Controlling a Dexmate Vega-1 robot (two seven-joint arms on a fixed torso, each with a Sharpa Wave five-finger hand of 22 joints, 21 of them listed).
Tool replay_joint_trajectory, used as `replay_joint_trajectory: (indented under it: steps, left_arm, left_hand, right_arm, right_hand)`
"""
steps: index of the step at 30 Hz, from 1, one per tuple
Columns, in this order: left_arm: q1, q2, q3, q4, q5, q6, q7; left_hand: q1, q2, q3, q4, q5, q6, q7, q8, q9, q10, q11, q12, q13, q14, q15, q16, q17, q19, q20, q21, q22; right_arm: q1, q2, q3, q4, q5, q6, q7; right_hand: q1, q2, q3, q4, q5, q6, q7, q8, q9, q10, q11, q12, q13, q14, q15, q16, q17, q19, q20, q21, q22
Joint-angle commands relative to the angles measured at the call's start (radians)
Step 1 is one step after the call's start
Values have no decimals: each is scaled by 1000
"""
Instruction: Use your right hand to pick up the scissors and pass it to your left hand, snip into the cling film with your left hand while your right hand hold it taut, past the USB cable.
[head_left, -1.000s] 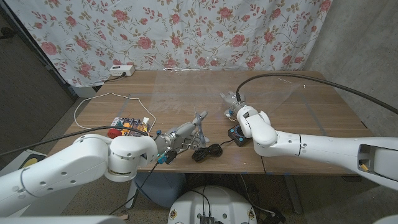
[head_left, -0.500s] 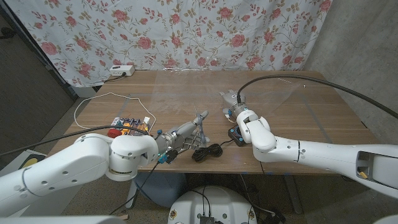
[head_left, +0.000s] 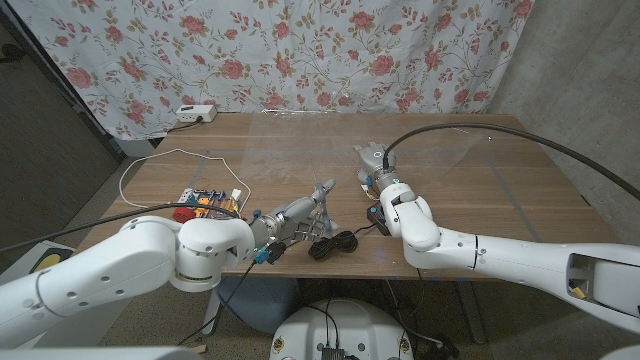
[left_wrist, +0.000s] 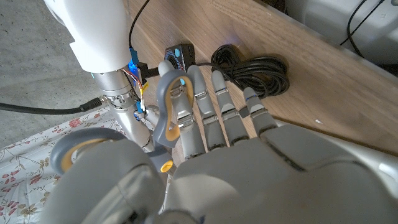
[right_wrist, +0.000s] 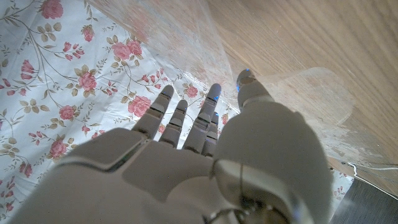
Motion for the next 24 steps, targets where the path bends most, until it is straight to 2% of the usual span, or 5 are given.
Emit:
replay_joint_trajectory:
  steps: [1, 4, 7, 10, 24]
  left_arm:
    - [0, 0, -1, 2, 4, -7, -8]
    - [-9, -6, 4, 6, 3, -2, -9]
    - [-17, -11, 8, 8, 3, 3, -9]
    - [-20, -15, 10, 10, 0, 7, -9]
    - [-19, -15, 6, 9, -6, 6, -4]
  left_hand:
    - [3, 8, -8, 3, 6, -26, 33, -1, 5, 16, -8, 7, 5, 7, -1, 4, 1, 12, -3, -2, 3]
    - [4, 9, -9, 4, 6, -23, 33, -2, 4, 17, -8, 7, 5, 10, -2, 6, 1, 12, -3, -3, 3]
    - [4, 10, -11, 4, 6, -20, 34, -2, 5, 17, -9, 9, 6, 11, -2, 6, 1, 12, -3, -3, 3]
    - [4, 10, -12, 4, 6, -21, 32, -2, 6, 18, -9, 10, 7, 13, -3, 7, 1, 13, -3, -3, 3]
    - [7, 14, -17, 6, 6, -16, 32, -5, 9, 19, -9, 14, 8, 20, -7, 10, 1, 14, -3, -3, 3]
  right_arm:
    - [24, 11, -28, 16, -6, -17, 27]
    - [44, 10, -48, 19, -18, -22, 65]
    - [70, 9, -66, 18, -22, -26, 121]
    - [78, 11, -72, 25, -21, -23, 137]
    - [98, 37, -97, 73, -41, -43, 166]
  right_hand:
    - [-4, -23, -13, 2, -4, -1, 4, -4, 0, 38, 7, 8, 1, 17, -98, 2, 1, 3, 14, -5, 1]
    - [-15, -39, -25, 5, -4, -21, 8, -16, 1, 35, 22, -1, -7, 16, -66, -3, 2, -10, 32, -11, 1]
    - [-35, -56, -39, 13, -1, -56, 28, -35, 2, 4, 71, -28, -19, -3, -36, -14, 5, -33, 58, -17, 2]
    - [-51, -68, -49, 17, 1, -89, 38, -49, 3, -45, 91, -59, -28, -36, -14, -31, 6, -55, 76, -18, 2]
    - [-27, -54, -36, 7, 6, -92, 33, -49, 4, -54, 93, -70, -35, -42, -27, -35, 7, -57, 64, -15, 2]
